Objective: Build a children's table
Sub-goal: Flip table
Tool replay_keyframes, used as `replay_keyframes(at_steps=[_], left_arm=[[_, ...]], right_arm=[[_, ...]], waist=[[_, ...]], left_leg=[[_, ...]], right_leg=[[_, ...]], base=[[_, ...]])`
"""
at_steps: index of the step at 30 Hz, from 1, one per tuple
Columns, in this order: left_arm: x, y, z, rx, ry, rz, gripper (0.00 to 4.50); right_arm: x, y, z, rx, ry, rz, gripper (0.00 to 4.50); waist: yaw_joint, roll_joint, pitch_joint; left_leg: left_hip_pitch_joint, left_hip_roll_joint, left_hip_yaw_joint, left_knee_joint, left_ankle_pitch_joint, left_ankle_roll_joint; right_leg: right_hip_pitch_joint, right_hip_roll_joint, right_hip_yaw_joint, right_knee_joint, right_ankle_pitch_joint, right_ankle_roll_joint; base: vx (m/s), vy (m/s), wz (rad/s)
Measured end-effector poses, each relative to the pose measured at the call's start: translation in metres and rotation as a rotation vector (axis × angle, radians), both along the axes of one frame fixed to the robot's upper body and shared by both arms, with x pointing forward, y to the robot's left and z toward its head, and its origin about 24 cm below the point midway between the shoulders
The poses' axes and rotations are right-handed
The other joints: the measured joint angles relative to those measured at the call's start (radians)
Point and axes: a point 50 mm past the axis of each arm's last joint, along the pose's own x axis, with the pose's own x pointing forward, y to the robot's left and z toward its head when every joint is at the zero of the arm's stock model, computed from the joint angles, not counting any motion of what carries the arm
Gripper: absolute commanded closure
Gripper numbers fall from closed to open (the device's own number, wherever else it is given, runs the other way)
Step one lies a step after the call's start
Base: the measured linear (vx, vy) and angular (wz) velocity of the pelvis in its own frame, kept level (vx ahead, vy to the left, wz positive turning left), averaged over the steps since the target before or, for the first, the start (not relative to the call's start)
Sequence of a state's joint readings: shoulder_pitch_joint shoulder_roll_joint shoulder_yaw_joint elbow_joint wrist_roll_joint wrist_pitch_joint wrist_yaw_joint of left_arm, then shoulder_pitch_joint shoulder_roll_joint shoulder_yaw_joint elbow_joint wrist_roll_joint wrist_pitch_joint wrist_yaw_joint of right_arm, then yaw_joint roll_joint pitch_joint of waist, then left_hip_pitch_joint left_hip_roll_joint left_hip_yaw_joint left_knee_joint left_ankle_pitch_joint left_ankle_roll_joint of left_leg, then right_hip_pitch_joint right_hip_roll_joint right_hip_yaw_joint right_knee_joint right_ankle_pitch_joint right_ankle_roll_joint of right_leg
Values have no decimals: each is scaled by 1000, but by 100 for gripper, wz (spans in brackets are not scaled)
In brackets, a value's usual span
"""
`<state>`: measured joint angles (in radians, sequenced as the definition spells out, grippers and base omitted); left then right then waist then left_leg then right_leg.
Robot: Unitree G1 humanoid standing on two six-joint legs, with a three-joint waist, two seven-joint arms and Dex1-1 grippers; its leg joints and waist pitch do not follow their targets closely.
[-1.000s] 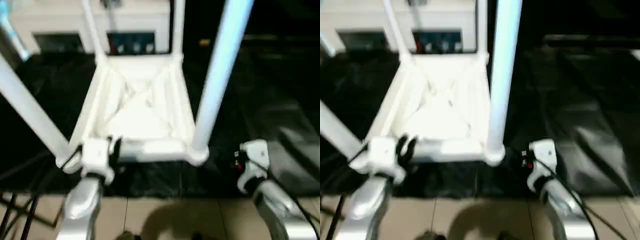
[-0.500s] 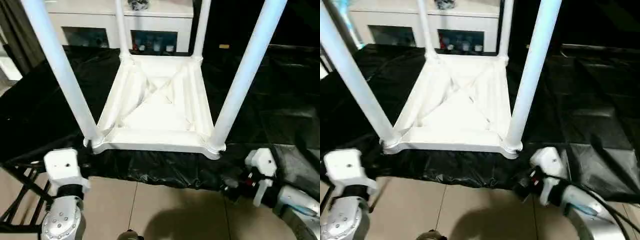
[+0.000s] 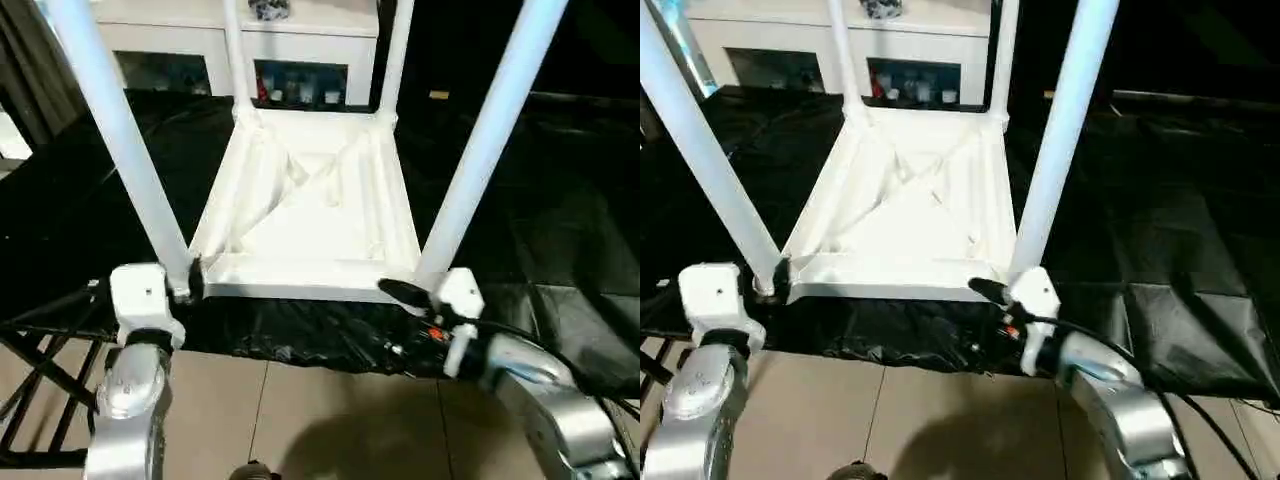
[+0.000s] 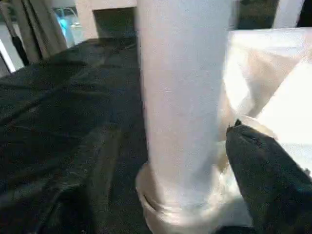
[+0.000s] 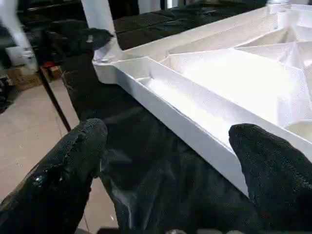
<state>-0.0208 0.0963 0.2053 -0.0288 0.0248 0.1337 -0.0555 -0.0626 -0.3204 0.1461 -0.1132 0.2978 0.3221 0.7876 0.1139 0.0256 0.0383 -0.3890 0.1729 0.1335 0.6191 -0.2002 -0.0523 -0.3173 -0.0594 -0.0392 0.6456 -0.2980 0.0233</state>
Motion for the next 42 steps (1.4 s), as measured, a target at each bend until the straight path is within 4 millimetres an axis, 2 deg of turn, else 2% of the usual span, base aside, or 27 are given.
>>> replay_keyframes(at_steps=[3, 7, 8, 11, 13, 16, 18, 20, 21, 25, 26, 28, 33, 35, 38, 42], left_arm=[[15, 9, 0, 6, 10, 29, 29], [26, 16, -1, -52, 1, 56, 2], [27, 17, -2, -57, 3, 57, 50], [35, 16, -2, -74, 3, 40, 37], [39, 15, 1, -74, -8, 35, 91], [41, 14, 1, -72, -10, 26, 86], [41, 14, 2, -72, -11, 23, 133], [42, 11, 2, -76, -12, 1, 131], [42, 10, 2, -80, -14, -6, 160], [43, 6, 2, -86, -17, -30, 177], [43, 6, 2, -86, -18, -31, 205], [43, 5, 2, -91, -16, -29, 221], [44, -13, 2, -184, -5, -27, 240], [45, -27, 3, -251, 0, -26, 239], [46, -39, 5, -347, 3, -22, 239], [48, -50, 7, -456, 7, -33, 239]], right_arm=[[7, 10, 0, -7, -18, 21, 0], [14, 19, -4, -4, -4, 38, 0], [15, 20, -4, 0, -1, 41, 0], [23, 25, -4, -1, -17, 66, 0], [25, 30, -2, -1, -29, 87, 0], [25, 38, -3, 7, -27, 116, 0], [23, 41, -3, 11, -26, 138, 0], [22, 42, -2, 15, -37, 164, 0], [22, 42, -2, 16, -39, 170, 0], [21, 43, -3, 15, -46, 179, 0], [21, 43, -3, 16, -47, 182, 0], [21, 43, -3, 13, -48, 179, 0], [19, 45, 1, 28, -57, 182, 0], [12, 43, -2, 22, -54, 182, 0], [4, 39, -9, 16, -24, 166, 0], [-1, 27, 1, 21, -48, 119, 0]], waist=[[-2, -2, 0], [-2, -3, 0], [-2, -3, 0], [2, -5, -1], [4, -5, -1], [10, -5, -1], [13, -5, -1], [19, -5, -1], [21, -5, -1], [29, -4, -1], [29, -4, -1], [29, -4, -1], [39, -5, 0], [53, -1, 1], [59, 7, 2], [65, 10, 2]], left_leg=[[-1, 0, 1, -1, 3, 1], [-1, 0, 2, -1, 3, 1], [-1, 0, 2, -1, 3, 1], [-7, 1, 2, -1, 3, 1], [-13, 1, 2, -1, 7, 2], [-14, 1, 3, -1, 8, 4], [-14, 1, 3, -1, 7, 3], [-14, 2, 3, -1, 7, 2], [-14, 2, 3, -1, 7, 2], [-14, 2, 3, -1, 8, 2], [-14, 2, 3, -1, 8, 1], [-14, 2, 3, -1, 8, 1], [-14, 2, 5, -1, 8, 1], [-15, 2, 9, -1, 9, 2], [-16, 1, 11, -1, 9, 2], [-17, 2, 10, -2, 9, 3]], right_leg=[[-1, 0, 1, 0, 0, 1], [-2, 0, 1, -1, 1, 1], [-3, 0, 1, 0, 1, 1], [-9, 0, 1, 1, 1, 1], [-14, 0, 0, 2, 4, 5], [-15, 0, 0, 1, 6, 8], [-15, 0, 0, 1, 6, 8], [-15, 0, 0, 1, 6, 8], [-15, 0, 0, 1, 7, 8], [-16, 0, 0, 1, 7, 7], [-16, 0, 0, 1, 7, 7], [-16, 0, 0, 1, 7, 7], [-16, -2, 0, 1, 7, 6], [-16, -4, 0, 0, 7, 6], [-18, -4, 1, 0, 8, 8], [-19, -4, 1, 1, 11, 12]], base=[[0, 0, 0], [0, 0, 0], [0, 0, 0], [0, 0, 0], [0, 0, 0], [0, 0, 0], [0, 0, 0], [0, 0, 0], [0, 0, 0], [0, 0, 0], [0, 0, 0], [0, 0, 0], [0, 0, 0], [0, 0, 0], [0, 0, 0], [0, 0, 0]])
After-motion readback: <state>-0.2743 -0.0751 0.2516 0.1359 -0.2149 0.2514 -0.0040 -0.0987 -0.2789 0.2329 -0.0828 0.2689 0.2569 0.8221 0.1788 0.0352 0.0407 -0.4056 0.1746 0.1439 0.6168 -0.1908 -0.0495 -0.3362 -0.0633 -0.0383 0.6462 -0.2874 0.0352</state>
